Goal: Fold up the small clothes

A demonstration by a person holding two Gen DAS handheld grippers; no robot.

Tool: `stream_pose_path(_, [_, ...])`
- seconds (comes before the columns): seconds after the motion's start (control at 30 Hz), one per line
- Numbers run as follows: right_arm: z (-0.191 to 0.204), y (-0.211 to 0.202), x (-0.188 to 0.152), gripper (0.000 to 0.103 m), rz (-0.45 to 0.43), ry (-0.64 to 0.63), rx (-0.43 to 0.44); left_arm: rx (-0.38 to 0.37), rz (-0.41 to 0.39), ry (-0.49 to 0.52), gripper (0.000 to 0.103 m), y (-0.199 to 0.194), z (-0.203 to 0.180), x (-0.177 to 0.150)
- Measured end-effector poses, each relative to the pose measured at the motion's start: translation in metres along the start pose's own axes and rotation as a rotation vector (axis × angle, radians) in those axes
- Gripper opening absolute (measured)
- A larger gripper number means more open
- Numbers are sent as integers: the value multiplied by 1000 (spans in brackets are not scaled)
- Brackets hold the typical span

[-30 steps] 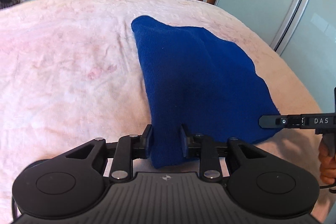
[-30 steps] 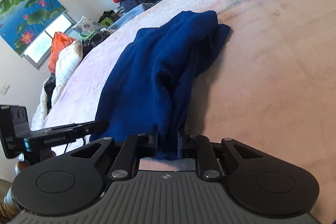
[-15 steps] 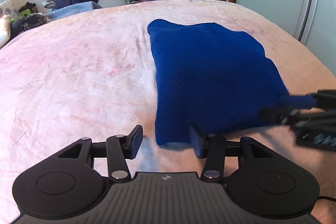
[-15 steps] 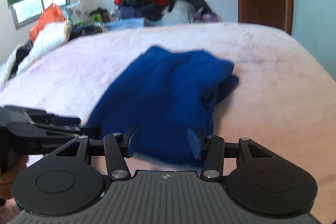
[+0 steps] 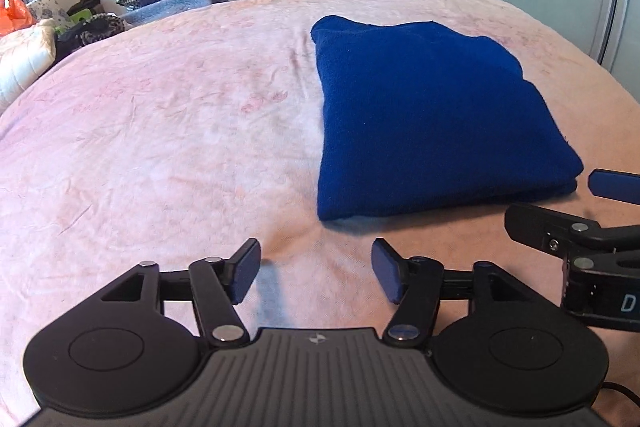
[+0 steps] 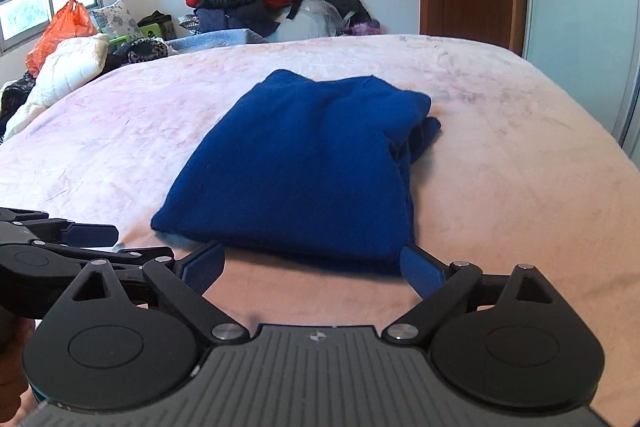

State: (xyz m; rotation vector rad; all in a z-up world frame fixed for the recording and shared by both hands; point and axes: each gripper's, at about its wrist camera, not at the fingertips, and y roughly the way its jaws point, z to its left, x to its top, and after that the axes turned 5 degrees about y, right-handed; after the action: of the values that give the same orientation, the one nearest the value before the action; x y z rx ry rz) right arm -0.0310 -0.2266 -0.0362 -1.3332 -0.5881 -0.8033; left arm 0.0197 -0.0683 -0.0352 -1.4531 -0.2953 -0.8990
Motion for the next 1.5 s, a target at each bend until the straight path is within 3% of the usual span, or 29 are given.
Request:
stream_pose_path(0.17, [8, -3, -7, 100, -1, -23, -25, 23, -10, -34, 70, -2, 4, -5])
stream_pose_path(0.47, [0, 1, -14, 102, 25, 46, -35, 41, -58, -50, 85, 1, 2, -18])
stream_pose_path(0.7, [-6, 5, -18, 102, 35, 81, -37, 44, -77, -42, 86, 3, 0, -23])
stream_pose_path(0.97, [-3, 10, -25, 102, 32, 16, -84, 54, -65, -87, 100, 6, 7, -28])
stream_pose_path(1.5, [-11, 23, -36, 103, 15, -30, -121, 57, -102, -105, 103, 5, 7, -38])
